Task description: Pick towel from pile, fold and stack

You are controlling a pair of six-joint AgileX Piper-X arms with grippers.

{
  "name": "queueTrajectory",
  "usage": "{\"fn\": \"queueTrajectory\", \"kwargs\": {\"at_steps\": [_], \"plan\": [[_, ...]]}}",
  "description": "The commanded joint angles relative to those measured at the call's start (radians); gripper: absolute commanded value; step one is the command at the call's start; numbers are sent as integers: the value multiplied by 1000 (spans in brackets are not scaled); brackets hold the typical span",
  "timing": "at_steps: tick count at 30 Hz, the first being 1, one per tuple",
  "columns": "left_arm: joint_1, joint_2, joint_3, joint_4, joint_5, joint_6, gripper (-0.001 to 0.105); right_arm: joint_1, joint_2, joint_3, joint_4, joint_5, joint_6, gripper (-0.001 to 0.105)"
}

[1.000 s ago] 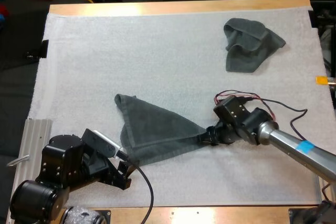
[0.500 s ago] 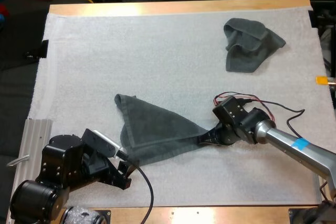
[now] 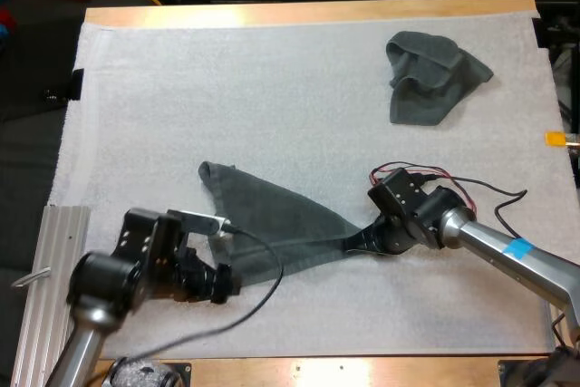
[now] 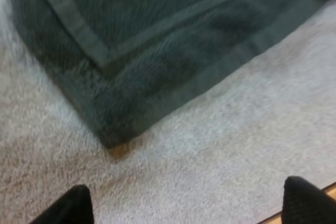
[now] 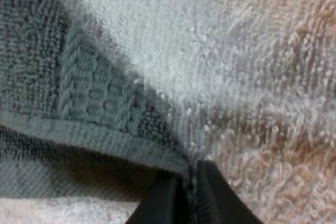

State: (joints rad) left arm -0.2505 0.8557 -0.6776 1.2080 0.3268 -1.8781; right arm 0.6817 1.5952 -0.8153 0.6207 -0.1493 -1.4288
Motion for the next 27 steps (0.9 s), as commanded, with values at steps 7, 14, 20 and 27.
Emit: {"fn": "queueTrajectory", "kwargs": {"at_steps": [7,14,20,27], "plan": [[-2,169,-1,-22,-77,-8,69,-4,-1,-5,14,-12,-7,1],[-2,290,0,-64,-80,22,69,-4,-1,-5,12,-12,-19,1],[-2,366,0,-124,-77,22,69,-4,-1,-5,10,-12,-19,1],[-2,458,17,-146,-74,24,69,-4,-1,-5,7,-12,-19,1]]}}
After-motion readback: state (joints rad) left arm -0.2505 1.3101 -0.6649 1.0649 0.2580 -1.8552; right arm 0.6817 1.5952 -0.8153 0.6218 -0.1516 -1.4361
